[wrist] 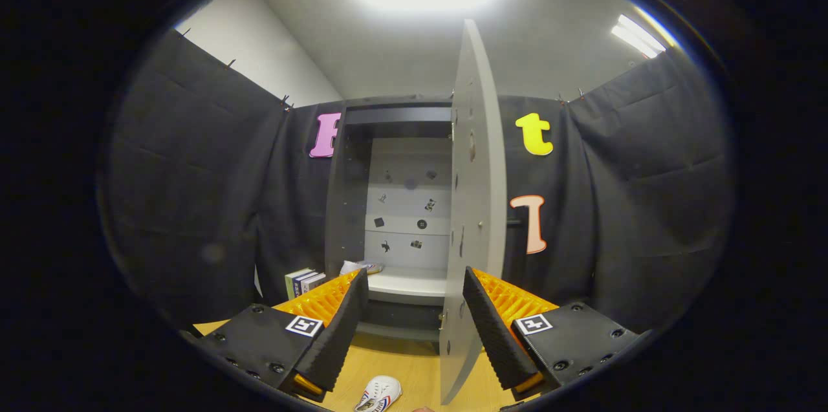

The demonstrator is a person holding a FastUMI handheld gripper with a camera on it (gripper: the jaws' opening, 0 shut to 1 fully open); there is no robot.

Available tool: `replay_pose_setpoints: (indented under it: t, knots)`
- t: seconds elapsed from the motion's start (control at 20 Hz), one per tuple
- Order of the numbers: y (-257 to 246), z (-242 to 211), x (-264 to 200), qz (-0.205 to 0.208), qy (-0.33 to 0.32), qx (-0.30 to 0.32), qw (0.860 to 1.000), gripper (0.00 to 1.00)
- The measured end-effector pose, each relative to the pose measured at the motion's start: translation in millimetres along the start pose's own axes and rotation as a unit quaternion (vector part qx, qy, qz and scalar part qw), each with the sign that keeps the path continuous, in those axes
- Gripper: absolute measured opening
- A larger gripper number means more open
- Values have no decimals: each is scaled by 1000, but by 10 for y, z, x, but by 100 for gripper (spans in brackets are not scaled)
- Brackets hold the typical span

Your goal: Open the shoe cabinet door, grab the shoes and put them into the shoe cabinet, then close the shoe cabinet door.

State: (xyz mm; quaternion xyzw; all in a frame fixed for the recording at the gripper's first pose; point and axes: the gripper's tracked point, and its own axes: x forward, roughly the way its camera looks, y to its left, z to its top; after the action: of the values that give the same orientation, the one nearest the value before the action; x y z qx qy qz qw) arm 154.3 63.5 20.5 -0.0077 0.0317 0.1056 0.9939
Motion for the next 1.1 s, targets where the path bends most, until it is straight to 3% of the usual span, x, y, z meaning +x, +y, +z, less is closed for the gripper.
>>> replay_pose_setpoints:
  t: [0.1,0.35,1.1]
  knots:
    - [123,-123,33,17,19,4,1000,97]
    - [426,-714,269,34,84,18,996,97]
    - [639,-2312,622,31,246,52,967,98]
